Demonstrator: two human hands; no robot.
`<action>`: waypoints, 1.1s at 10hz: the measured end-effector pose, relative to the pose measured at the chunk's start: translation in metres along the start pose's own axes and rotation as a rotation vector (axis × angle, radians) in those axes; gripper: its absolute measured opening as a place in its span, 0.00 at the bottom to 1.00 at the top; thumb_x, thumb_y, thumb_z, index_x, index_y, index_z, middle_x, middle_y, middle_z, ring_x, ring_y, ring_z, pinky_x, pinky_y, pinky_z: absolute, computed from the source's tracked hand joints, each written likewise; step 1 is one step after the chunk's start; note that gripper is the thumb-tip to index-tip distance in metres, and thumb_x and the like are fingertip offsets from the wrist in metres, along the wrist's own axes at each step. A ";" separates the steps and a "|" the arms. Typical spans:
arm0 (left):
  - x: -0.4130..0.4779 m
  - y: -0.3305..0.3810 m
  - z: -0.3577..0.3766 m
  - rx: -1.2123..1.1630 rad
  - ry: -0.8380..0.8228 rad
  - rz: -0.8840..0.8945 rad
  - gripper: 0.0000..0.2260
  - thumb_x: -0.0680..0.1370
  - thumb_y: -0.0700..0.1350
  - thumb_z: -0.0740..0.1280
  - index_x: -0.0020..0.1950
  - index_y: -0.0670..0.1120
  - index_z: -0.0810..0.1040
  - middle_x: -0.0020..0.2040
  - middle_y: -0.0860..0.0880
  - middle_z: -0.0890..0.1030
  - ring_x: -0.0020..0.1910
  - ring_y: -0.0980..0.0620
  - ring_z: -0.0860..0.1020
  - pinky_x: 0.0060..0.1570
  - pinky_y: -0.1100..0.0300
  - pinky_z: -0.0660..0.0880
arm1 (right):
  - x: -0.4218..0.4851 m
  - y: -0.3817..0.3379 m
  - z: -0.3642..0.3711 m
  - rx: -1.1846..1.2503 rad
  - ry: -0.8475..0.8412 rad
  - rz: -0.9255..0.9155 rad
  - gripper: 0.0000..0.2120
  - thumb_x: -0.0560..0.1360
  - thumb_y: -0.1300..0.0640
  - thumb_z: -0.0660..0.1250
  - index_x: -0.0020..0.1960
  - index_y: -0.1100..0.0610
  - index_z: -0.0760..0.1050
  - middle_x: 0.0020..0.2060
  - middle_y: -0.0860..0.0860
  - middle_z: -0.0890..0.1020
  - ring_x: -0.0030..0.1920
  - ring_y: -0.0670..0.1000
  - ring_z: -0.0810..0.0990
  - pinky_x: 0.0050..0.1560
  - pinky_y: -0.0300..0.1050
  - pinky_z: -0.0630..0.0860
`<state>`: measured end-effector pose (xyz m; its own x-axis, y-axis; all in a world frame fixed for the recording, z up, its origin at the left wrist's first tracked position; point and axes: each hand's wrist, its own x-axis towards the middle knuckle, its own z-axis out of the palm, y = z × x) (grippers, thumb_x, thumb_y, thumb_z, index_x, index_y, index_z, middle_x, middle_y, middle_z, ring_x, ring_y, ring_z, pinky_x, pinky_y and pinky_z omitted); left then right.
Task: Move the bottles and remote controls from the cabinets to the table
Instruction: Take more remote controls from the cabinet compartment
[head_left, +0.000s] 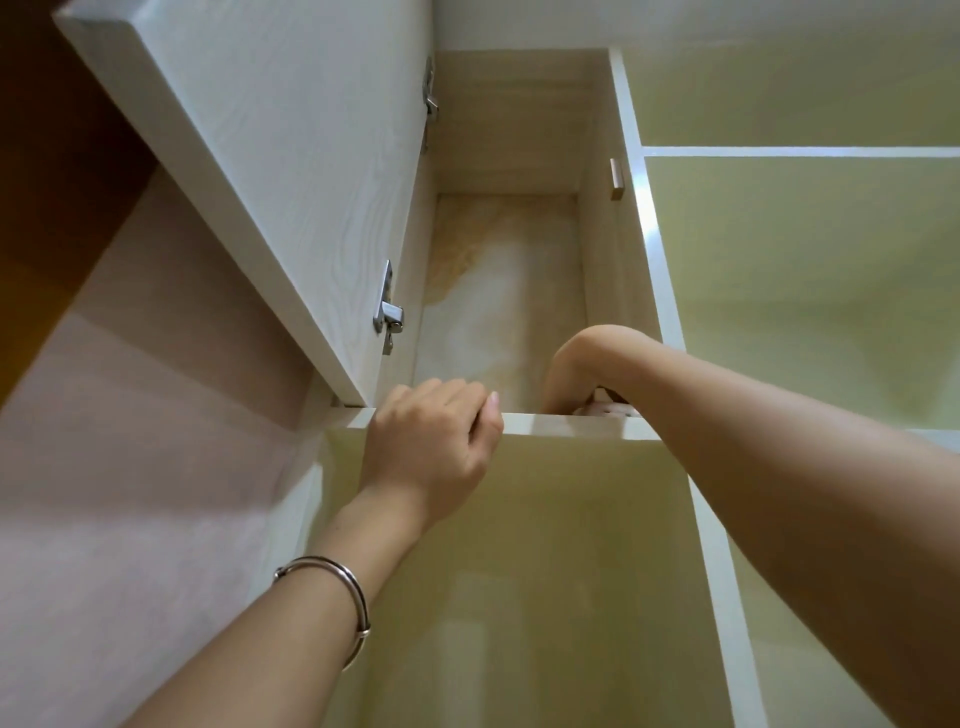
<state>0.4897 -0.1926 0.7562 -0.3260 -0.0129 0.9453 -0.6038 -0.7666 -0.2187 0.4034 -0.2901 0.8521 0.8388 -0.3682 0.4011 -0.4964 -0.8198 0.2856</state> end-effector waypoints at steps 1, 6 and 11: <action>-0.007 -0.002 -0.003 -0.060 -0.038 0.004 0.15 0.74 0.50 0.55 0.31 0.47 0.73 0.27 0.50 0.75 0.29 0.47 0.75 0.36 0.58 0.61 | -0.006 -0.004 0.000 -0.079 -0.036 -0.015 0.38 0.78 0.60 0.53 0.08 0.59 0.66 0.08 0.48 0.68 0.10 0.45 0.67 0.27 0.40 0.64; 0.015 0.011 -0.037 -0.276 -0.465 -0.292 0.14 0.75 0.55 0.55 0.47 0.51 0.78 0.49 0.50 0.82 0.52 0.47 0.77 0.54 0.56 0.71 | -0.031 0.041 0.008 0.939 0.555 -0.179 0.25 0.69 0.43 0.65 0.53 0.65 0.77 0.34 0.54 0.73 0.31 0.52 0.71 0.31 0.40 0.67; 0.101 0.008 -0.001 0.553 -1.567 -0.202 0.16 0.79 0.46 0.55 0.63 0.41 0.73 0.54 0.42 0.73 0.31 0.51 0.69 0.31 0.65 0.67 | -0.021 0.037 0.029 1.326 0.681 -0.293 0.20 0.75 0.42 0.55 0.59 0.54 0.69 0.46 0.50 0.75 0.51 0.56 0.80 0.53 0.53 0.78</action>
<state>0.4510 -0.1991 0.8494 0.9179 -0.2165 0.3325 -0.1196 -0.9500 -0.2883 0.3738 -0.3257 0.8288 0.4246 -0.1651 0.8902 0.5290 -0.7527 -0.3919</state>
